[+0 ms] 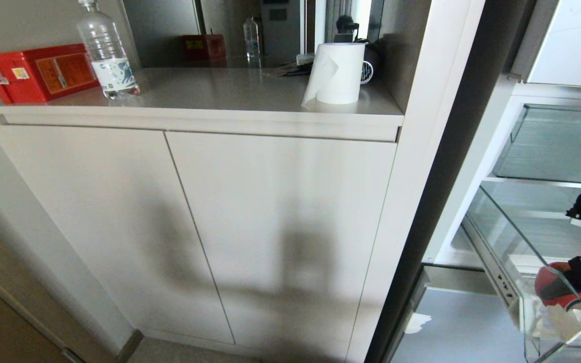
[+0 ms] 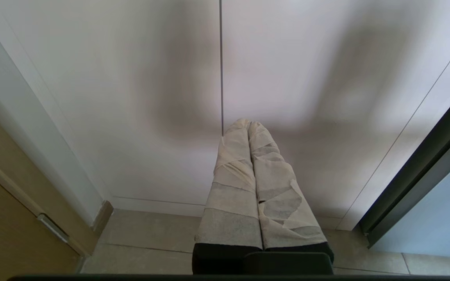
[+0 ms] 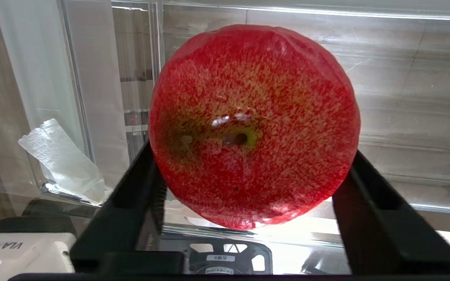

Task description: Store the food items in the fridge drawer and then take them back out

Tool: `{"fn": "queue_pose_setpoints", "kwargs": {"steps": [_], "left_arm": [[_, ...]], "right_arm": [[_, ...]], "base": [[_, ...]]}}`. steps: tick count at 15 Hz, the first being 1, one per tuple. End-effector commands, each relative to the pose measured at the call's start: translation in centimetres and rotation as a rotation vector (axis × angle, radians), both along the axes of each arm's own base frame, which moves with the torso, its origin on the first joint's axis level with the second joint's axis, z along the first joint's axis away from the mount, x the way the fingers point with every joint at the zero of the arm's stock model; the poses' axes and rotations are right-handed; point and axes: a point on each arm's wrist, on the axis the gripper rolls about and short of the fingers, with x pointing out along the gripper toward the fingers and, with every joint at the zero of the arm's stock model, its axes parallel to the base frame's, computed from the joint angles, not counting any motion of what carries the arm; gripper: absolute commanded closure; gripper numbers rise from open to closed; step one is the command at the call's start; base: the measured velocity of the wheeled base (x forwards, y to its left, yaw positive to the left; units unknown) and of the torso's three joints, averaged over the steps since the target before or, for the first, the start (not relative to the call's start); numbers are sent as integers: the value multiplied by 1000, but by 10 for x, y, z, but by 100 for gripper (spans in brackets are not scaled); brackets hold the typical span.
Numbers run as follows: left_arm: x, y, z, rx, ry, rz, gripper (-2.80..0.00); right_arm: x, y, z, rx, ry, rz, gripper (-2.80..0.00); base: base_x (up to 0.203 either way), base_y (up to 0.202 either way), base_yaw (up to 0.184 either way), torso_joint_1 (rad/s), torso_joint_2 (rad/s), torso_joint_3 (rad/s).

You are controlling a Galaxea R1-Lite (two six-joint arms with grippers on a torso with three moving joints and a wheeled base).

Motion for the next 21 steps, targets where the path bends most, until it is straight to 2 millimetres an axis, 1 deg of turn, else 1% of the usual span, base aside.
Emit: {"fn": "queue_pose_setpoints", "kwargs": {"steps": [1,3,5,8,9,12,16,18,19,21], "left_arm": [[0,0,0,0,0,0,0],[0,0,0,0,0,0,0],[0,0,0,0,0,0,0],[0,0,0,0,0,0,0],[0,0,0,0,0,0,0],[0,0,0,0,0,0,0],[0,0,0,0,0,0,0],[0,0,0,0,0,0,0],[0,0,0,0,0,0,0],[0,0,0,0,0,0,0]], "right_arm": [[0,0,0,3,1,2,0],[0,0,2,3,-10,3,0],[-7,2,14,-16,-62,2,0],[-16,5,44,-91,-292,-6,0],[-24,7,53,-117,-353,-14,0],[-56,15,75,-174,-482,-49,0],[-115,31,104,-279,-680,-113,0],[-144,39,108,-350,-739,-211,0],[-153,41,108,-371,-754,-262,0],[-165,45,105,-378,-775,-293,0]], "base": [[0,0,0,0,0,0],[0,0,0,0,0,0],[0,0,0,0,0,0],[0,0,0,0,0,0],[0,0,0,0,0,0],[0,0,0,0,0,0],[0,0,0,0,0,0],[0,0,0,0,0,0],[0,0,0,0,0,0],[0,0,0,0,0,0]]}}
